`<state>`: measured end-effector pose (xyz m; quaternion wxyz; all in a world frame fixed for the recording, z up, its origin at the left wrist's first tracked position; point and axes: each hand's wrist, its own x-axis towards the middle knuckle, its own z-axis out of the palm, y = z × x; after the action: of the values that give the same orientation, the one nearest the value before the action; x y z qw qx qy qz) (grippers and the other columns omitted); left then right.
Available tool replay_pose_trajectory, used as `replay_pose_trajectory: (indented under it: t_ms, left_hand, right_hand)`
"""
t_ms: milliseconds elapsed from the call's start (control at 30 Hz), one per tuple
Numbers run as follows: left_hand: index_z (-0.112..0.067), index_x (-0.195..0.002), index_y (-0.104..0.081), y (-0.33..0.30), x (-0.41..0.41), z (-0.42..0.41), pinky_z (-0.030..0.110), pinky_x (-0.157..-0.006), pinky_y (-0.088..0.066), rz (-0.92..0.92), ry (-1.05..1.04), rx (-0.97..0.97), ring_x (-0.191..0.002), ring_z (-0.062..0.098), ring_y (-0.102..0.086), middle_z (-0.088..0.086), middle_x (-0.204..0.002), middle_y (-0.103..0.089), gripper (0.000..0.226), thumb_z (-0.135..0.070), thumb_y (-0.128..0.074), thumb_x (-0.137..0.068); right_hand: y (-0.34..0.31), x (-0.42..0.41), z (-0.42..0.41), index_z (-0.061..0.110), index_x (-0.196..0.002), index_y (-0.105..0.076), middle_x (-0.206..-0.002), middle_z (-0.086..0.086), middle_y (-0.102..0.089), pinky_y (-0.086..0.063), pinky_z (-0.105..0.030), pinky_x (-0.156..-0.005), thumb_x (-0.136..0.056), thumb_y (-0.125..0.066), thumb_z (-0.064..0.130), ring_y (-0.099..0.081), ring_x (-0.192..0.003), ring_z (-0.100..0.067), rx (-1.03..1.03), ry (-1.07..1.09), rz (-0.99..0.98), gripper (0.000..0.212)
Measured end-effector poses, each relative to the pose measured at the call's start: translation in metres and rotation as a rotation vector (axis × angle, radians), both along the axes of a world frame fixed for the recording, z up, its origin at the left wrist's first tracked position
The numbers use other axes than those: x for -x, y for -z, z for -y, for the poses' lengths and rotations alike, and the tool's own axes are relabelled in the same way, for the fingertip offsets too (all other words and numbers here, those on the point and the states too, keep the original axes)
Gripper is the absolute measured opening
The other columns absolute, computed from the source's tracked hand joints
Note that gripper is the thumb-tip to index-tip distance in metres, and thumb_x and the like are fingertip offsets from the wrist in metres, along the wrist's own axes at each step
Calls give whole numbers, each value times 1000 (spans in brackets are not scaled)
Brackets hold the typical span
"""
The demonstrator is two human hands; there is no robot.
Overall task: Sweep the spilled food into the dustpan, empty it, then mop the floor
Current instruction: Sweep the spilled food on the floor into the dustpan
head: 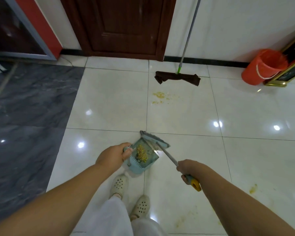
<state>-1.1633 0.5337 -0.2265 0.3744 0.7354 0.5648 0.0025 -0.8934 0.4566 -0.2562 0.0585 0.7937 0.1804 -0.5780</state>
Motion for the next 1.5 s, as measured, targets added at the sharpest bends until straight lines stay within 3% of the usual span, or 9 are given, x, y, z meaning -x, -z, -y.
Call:
replay_pose_trajectory:
  t_ms: [367, 500, 567, 667, 833, 933, 1100, 1267, 1500]
  left_hand:
    - [-26, -133, -53, 5, 4, -4, 29, -86, -47, -23, -12, 15, -109, 23, -58, 5, -125, -63, 39, -31, -41, -96]
    - [-25, -132, -54, 3, 3, -4, 28, -84, -47, 1, -9, 21, -106, 23, -59, 5, -121, -64, 59, -46, -31, -81]
    - [-25, -131, -55, 5, 3, -8, 28, -82, -46, 0, -9, 9, -102, 22, -59, 5, -119, -65, 53, -45, -34, -86]
    - [-28, -122, -59, 6, 1, -10, 26, -69, -45, -11, 8, 2, -84, 16, -56, 1, -105, -68, 38, -49, -42, -94]
    - [-31, -113, -62, 3, 3, -15, 19, -49, -37, -9, 3, 4, -55, 5, -47, -15, -69, -54, 42, -61, -43, -90]
    - [-33, -119, -61, 3, 10, -24, 18, -49, -35, -28, 43, -10, -56, 5, -44, -12, -76, -55, 43, -61, -46, -89]
    - [-35, -119, -60, 2, 28, -41, 18, -53, -35, -69, 113, 5, -65, 8, -50, -9, -87, -61, 41, -59, -45, -89]
    - [-31, -122, -58, 10, 43, -54, 25, -66, -40, -109, 230, -7, -89, 17, -57, -2, -105, -67, 42, -57, -42, -92]
    - [-29, -110, -60, 11, 54, -68, 27, -65, -41, -57, 272, 24, -85, 18, -58, -1, -96, -66, 38, -56, -40, -93]
  right_hand:
    - [-22, -14, 52, 6, -120, -47, -70, -6, -42, -34, -19, -43, -100, -36, 15, -38, -53, -13, 85, -38, 87, 25]
    - [-30, -17, 67, 6, -109, -42, -69, -6, -43, -37, -22, -56, -99, -36, 12, -39, -56, -14, 57, -95, 130, 12]
    - [-33, -20, 71, 4, -111, -44, -68, -7, -42, -35, -20, -49, -99, -38, 11, -38, -53, -15, 90, -82, 120, 15]
    - [-39, -26, 78, 3, -123, -48, -66, -7, -43, -32, -15, -34, -100, -40, 14, -38, -46, -14, 109, -50, 91, 27]
    - [-44, -31, 80, 5, -115, -51, -64, -4, -50, -34, -16, -34, -99, -39, 16, -41, -42, -13, 38, 3, 84, 22]
    - [-42, -38, 75, 5, -112, -52, -60, -7, -48, -36, -16, -38, -96, -44, 16, -40, -37, -13, 71, 214, 27, 21]
    - [-31, -28, 55, 3, -84, -44, -58, -8, -45, -35, -15, -34, -98, -45, 17, -39, -25, -12, 41, 438, -30, 19]
    - [-18, 24, 47, 2, -86, -44, -62, -8, -44, -36, -14, -34, -98, -44, 16, -39, -26, -12, 86, 490, -107, 18]
    - [-38, 84, 55, 4, -90, -45, -49, -6, -45, -34, -16, -33, -96, -47, 17, -38, -31, -10, 163, 590, -288, 14]
